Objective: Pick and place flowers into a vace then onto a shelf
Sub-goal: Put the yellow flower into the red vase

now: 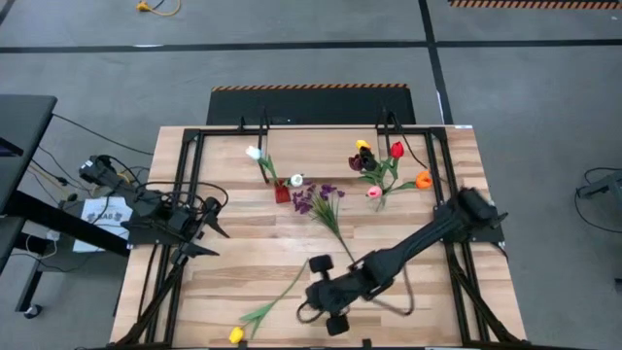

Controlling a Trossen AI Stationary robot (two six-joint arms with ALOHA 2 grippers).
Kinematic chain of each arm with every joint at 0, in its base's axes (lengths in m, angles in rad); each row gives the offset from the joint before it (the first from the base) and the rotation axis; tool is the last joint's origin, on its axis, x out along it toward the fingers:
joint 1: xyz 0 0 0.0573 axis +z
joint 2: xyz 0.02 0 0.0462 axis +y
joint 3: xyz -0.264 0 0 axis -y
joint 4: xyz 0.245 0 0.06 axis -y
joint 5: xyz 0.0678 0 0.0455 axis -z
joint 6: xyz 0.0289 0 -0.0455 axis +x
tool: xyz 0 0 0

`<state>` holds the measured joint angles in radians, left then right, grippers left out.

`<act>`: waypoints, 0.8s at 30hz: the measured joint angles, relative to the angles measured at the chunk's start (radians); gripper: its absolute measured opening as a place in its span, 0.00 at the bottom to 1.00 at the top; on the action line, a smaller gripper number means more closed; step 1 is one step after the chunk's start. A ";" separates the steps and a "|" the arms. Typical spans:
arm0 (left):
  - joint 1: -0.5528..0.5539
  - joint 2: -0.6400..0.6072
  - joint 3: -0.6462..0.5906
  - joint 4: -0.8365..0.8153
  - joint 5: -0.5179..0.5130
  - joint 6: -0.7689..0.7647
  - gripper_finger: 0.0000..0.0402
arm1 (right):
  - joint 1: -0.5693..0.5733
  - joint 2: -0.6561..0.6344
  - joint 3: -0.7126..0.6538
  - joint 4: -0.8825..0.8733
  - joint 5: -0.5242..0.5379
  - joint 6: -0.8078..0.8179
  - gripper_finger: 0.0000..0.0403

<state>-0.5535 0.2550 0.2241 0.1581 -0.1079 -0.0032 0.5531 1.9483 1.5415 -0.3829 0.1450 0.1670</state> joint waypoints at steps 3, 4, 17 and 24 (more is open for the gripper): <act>-0.017 0.005 0.000 0.027 0.007 0.003 0.54 | 0.002 0.107 0.126 -0.061 0.017 -0.018 0.00; -0.022 0.006 0.000 0.035 0.012 0.005 0.54 | 0.004 0.132 0.168 -0.126 0.045 -0.019 0.00; -0.054 0.020 0.000 0.097 0.015 0.010 0.54 | -0.019 0.245 0.357 -0.264 -0.033 -0.050 0.00; -0.054 0.042 0.000 0.076 0.016 0.009 0.54 | 0.030 0.236 0.354 -0.325 -0.009 -0.086 0.00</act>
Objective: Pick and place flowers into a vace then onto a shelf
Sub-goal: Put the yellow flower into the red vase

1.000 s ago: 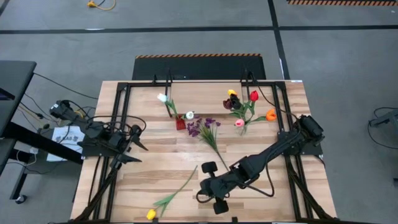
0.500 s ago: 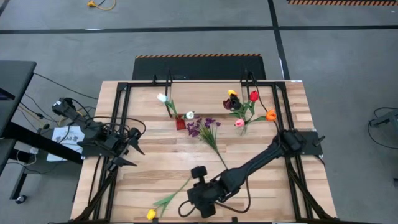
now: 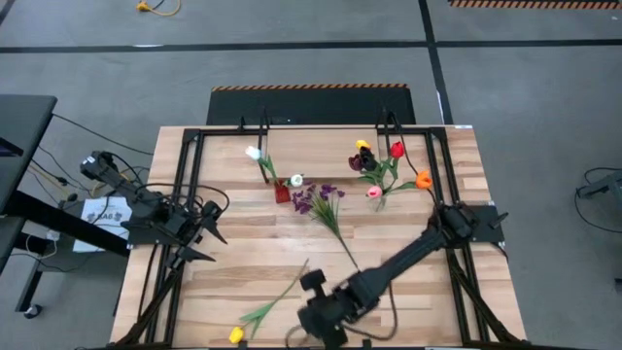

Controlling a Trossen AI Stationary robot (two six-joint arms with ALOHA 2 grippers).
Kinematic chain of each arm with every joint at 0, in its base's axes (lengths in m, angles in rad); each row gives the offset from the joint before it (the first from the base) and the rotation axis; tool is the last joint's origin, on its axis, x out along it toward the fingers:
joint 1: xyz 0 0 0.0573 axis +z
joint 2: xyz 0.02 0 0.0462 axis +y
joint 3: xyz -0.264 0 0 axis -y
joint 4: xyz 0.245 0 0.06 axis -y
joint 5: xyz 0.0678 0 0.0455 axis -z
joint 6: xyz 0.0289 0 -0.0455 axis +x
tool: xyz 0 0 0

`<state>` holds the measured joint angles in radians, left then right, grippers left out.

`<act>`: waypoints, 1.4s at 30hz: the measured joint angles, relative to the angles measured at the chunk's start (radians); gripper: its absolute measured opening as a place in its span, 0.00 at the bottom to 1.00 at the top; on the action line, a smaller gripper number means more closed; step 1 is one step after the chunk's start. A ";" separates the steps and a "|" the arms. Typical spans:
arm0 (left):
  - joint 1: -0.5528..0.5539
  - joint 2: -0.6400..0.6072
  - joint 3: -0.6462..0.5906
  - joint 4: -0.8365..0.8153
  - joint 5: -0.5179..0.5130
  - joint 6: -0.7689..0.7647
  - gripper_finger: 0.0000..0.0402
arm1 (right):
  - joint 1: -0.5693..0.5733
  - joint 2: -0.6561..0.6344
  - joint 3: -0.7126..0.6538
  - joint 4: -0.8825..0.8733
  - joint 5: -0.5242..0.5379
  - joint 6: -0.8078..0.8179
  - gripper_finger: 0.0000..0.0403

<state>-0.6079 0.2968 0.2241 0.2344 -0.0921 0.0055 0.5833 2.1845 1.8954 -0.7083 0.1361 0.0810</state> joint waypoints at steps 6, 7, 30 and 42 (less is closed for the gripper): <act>0.000 0.031 0.000 0.004 -0.001 -0.007 0.54 | 0.098 0.000 -0.025 -0.026 0.148 0.085 0.00; 0.000 0.035 0.000 0.004 -0.001 -0.009 0.54 | 0.117 0.000 -0.029 -0.030 0.193 0.108 0.00; 0.001 0.072 0.000 0.072 -0.002 0.002 0.54 | 0.308 -0.001 -0.596 0.707 0.927 0.550 0.00; 0.001 0.072 0.000 0.062 -0.002 0.042 0.54 | 0.246 -0.001 -0.842 1.346 0.821 0.298 0.00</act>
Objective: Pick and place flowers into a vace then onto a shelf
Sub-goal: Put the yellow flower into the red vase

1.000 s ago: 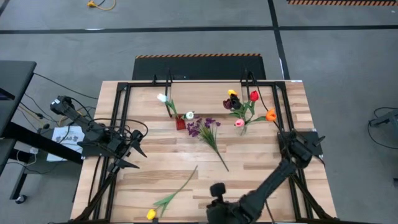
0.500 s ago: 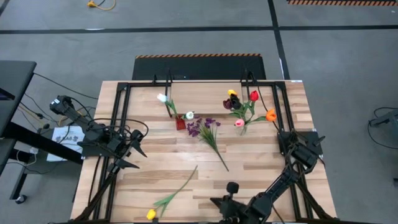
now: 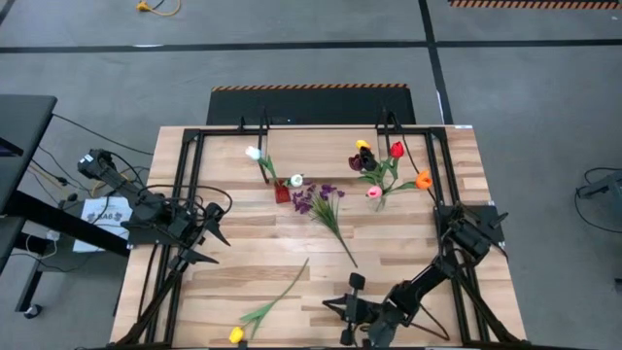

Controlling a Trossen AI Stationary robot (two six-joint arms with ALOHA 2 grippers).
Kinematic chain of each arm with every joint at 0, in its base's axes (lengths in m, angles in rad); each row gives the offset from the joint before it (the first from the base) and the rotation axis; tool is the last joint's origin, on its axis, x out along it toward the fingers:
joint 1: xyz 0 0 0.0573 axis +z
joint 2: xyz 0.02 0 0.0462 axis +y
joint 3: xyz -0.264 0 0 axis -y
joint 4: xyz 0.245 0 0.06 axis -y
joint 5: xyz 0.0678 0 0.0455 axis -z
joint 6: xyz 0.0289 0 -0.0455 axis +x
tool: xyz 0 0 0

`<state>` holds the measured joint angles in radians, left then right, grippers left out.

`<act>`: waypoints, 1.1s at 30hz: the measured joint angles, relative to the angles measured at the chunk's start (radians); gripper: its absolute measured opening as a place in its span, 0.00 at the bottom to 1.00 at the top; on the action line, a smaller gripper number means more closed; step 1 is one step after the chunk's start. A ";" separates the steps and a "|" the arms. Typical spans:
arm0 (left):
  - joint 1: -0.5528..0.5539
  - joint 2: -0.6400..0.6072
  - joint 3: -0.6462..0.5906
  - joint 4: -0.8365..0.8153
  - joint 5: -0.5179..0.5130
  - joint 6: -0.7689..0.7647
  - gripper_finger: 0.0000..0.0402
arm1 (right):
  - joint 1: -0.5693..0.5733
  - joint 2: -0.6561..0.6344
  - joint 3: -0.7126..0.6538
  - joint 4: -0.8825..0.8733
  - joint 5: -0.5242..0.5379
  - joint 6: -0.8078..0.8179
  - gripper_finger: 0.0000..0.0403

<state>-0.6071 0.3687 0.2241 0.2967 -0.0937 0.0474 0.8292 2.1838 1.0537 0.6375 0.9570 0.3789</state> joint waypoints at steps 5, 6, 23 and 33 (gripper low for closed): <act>0.000 0.025 0.000 -0.029 0.006 -0.001 0.54 | -0.020 0.000 -0.015 0.030 -0.043 -0.022 0.00; 0.000 0.038 0.000 -0.034 0.013 -0.003 0.54 | -0.021 0.000 -0.015 0.027 -0.043 -0.026 0.00; -0.015 0.489 0.000 -0.080 -0.015 -0.622 0.54 | -0.012 0.000 -0.015 0.021 -0.043 -0.059 0.00; -0.092 0.818 0.129 -0.016 -0.051 -0.800 0.54 | -0.012 0.000 -0.015 0.019 -0.043 -0.101 0.00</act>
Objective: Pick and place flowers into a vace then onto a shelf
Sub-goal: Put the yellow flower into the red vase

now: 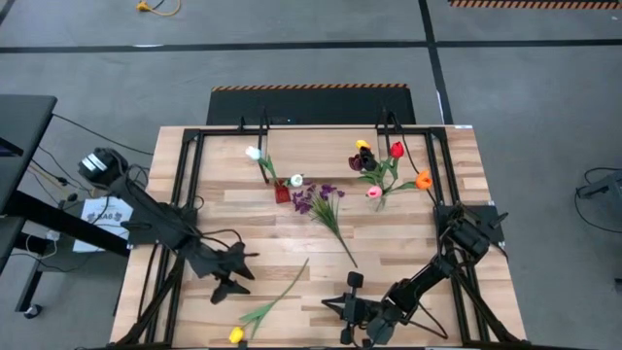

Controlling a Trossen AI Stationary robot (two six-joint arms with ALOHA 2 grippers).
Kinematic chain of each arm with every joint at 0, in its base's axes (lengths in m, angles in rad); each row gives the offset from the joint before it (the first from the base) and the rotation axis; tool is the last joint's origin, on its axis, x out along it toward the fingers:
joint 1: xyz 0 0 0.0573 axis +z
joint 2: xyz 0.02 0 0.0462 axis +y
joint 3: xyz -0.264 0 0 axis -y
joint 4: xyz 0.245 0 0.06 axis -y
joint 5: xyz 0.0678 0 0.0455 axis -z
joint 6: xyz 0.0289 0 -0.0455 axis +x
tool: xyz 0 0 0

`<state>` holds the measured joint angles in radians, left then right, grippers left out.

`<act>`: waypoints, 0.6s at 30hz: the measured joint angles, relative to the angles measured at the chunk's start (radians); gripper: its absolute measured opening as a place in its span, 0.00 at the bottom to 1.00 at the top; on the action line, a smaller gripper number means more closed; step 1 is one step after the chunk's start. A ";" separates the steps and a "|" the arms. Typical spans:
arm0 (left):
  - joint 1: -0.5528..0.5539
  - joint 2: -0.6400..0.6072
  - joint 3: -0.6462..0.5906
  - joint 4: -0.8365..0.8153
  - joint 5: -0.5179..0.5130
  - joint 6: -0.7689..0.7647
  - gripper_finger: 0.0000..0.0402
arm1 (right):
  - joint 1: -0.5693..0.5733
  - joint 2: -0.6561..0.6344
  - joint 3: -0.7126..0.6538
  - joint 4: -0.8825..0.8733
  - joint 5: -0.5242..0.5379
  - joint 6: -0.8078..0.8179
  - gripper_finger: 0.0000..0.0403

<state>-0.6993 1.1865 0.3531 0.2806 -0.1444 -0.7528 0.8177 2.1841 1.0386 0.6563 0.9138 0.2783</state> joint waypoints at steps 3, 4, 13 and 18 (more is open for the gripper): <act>-0.006 0.071 0.084 -0.016 -0.001 -0.003 0.54 | 0.000 0.000 0.000 0.000 0.000 -0.009 0.00; -0.010 0.090 0.117 -0.036 0.000 -0.003 0.54 | 0.000 0.000 0.000 0.001 0.000 -0.022 0.00; -0.099 0.252 0.430 -0.430 -0.142 -0.110 0.54 | 0.023 0.000 0.000 -0.026 0.002 -0.077 0.00; -0.139 0.365 0.517 -0.494 -0.157 -0.204 0.54 | 0.033 0.000 0.000 -0.027 0.004 -0.074 0.00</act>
<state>-0.8383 1.5520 0.8705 -0.2136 -0.3013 -0.9564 0.8505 2.1841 1.0386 0.6294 0.9175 0.2045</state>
